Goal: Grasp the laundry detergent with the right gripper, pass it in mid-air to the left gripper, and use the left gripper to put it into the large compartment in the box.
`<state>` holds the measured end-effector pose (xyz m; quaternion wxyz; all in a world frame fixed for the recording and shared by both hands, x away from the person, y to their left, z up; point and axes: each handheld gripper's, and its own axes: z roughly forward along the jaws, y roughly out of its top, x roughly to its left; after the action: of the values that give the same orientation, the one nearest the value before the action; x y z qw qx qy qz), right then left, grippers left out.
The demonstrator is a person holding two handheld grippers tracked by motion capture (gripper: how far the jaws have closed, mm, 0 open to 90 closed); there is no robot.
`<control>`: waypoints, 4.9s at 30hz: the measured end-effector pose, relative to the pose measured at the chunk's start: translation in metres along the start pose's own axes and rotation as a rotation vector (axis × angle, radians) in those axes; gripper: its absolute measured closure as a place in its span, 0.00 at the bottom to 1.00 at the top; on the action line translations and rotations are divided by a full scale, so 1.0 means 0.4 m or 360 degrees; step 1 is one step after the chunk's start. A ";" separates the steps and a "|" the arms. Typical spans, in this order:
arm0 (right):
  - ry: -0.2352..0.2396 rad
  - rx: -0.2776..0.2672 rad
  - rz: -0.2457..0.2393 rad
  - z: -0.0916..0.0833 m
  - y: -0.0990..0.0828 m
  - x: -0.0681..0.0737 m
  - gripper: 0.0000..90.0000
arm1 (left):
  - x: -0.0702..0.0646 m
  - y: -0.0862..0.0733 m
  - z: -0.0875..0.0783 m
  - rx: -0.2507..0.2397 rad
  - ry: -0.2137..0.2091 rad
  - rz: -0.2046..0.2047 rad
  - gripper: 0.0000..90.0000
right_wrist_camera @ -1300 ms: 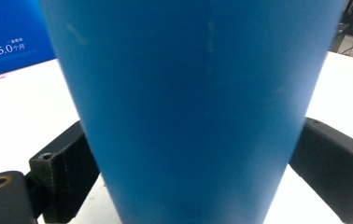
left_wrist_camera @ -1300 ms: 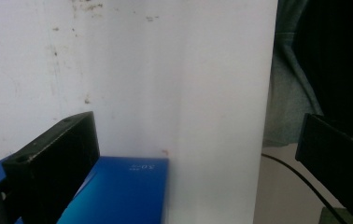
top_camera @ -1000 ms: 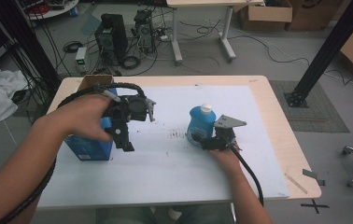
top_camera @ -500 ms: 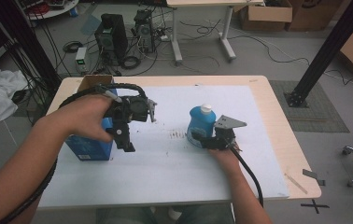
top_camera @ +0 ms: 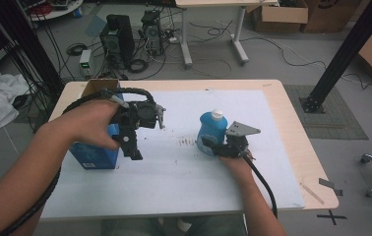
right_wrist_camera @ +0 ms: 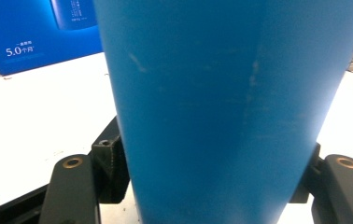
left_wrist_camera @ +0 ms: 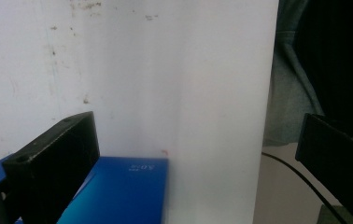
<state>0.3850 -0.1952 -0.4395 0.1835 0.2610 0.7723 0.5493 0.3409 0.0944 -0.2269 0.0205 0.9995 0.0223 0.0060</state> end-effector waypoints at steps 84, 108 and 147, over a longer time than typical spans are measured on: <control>0.0975 0.0033 -0.0379 0.094 0.175 0.247 0.51 | -0.010 0.162 0.033 -0.0006 -0.0041 0.0095 0.00; 0.0988 0.0018 -0.0362 0.108 0.179 0.253 0.51 | -0.007 0.157 0.050 0.0071 -0.0001 0.0081 0.14; 0.0983 0.0027 -0.0338 0.117 0.180 0.257 0.51 | -0.012 0.154 0.048 0.0121 0.0021 0.0072 0.38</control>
<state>0.3445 -0.0789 -0.3864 -0.0053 0.0016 0.8189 0.5738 0.3389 0.0320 -0.2438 -0.0178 0.9998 0.0001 0.0121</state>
